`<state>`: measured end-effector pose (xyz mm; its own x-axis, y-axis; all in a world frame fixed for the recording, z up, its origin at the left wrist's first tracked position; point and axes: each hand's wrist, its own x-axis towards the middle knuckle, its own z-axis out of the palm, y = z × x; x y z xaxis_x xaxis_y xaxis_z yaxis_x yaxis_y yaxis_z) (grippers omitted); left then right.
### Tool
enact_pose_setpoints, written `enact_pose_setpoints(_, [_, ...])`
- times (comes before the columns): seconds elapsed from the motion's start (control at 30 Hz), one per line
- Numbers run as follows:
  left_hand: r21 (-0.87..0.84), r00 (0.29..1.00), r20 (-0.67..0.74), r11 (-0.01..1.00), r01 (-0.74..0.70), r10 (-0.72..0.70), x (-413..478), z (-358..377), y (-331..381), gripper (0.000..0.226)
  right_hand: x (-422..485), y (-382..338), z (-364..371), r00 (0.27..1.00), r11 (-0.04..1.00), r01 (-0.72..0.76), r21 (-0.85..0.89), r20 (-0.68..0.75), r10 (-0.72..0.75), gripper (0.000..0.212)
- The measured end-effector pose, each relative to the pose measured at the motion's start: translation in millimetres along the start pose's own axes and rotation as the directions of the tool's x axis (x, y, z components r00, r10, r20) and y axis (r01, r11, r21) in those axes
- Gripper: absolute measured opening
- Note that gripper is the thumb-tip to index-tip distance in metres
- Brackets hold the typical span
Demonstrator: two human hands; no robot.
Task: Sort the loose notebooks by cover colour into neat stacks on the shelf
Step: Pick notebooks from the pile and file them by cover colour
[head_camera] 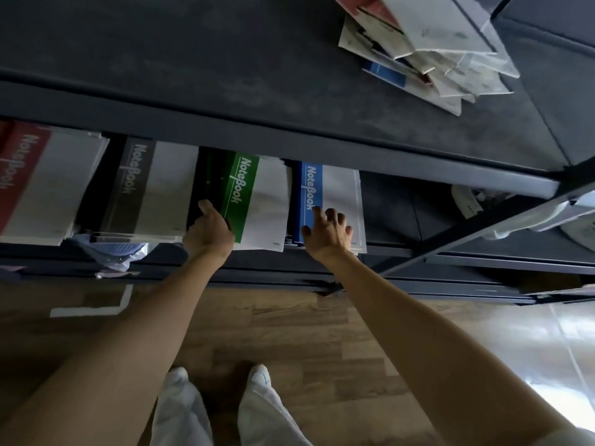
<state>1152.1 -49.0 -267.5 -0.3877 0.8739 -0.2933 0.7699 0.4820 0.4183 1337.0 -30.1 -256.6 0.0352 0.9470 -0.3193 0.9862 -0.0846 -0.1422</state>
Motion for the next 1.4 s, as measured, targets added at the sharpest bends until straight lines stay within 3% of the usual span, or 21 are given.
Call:
enact_pose_setpoints(0.13, [0.048, 0.999, -0.034, 0.999, -0.020, 0.022, -2.2, 6.9, -3.7, 0.053, 3.2, -0.2, 4.0, 0.999, 0.999, 0.044, -0.007, 0.004, -0.044, 0.054])
enact_pose_setpoints(0.23, [0.305, 0.985, -0.055, 0.942, -0.141, 0.165, -11.3, 12.9, -2.9, 0.060, 4.7, -0.4, 5.9, 0.997, 0.997, 0.077, -0.011, 0.006, -0.077, 0.055])
enact_pose_setpoints(0.33, [0.479, 0.905, 0.117, 0.775, -0.413, 0.409, -17.2, 30.1, 2.9, 0.066, 5.5, 1.1, 7.6, 0.994, 0.994, 0.106, -0.018, -0.002, -0.107, 0.053])
enact_pose_setpoints(0.4, [0.516, 0.847, 0.239, 0.677, -0.525, 0.475, -19.7, 45.3, 6.7, 0.075, 5.3, 3.9, 10.5, 0.993, 0.992, 0.121, -0.034, -0.004, -0.121, 0.054])
enact_pose_setpoints(0.47, [0.529, 0.854, 0.267, 0.672, -0.518, 0.447, -21.2, 57.8, 9.1, 0.076, 5.3, 8.3, 13.8, 0.991, 0.989, 0.132, -0.064, -0.009, -0.133, 0.056])
enact_pose_setpoints(0.63, [0.520, 0.903, 0.147, 0.746, -0.417, 0.403, -18.2, 65.1, 8.4, 0.071, 4.2, 17.6, 19.8, 0.991, 0.986, 0.136, -0.094, -0.003, -0.137, 0.059])
enact_pose_setpoints(0.77, [0.497, 0.939, 0.133, 0.798, -0.341, 0.318, -10.0, 61.8, 10.1, 0.070, 3.4, 20.2, 22.7, 0.990, 0.984, 0.143, -0.104, -0.001, -0.144, 0.060])
enact_pose_setpoints(1.1, [0.534, 0.931, 0.156, 0.765, -0.361, 0.330, -30.6, 23.6, -13.9, 0.069, -16.1, 17.7, 16.2, 0.986, 0.972, 0.166, -0.167, 0.049, -0.160, 0.064])
enact_pose_setpoints(1.4, [0.509, 0.901, 0.154, 0.749, -0.424, 0.405, -82.9, -28.5, -39.7, 0.069, -90.9, -18.0, 7.3, 0.986, 0.971, 0.166, -0.173, 0.054, -0.158, 0.063])
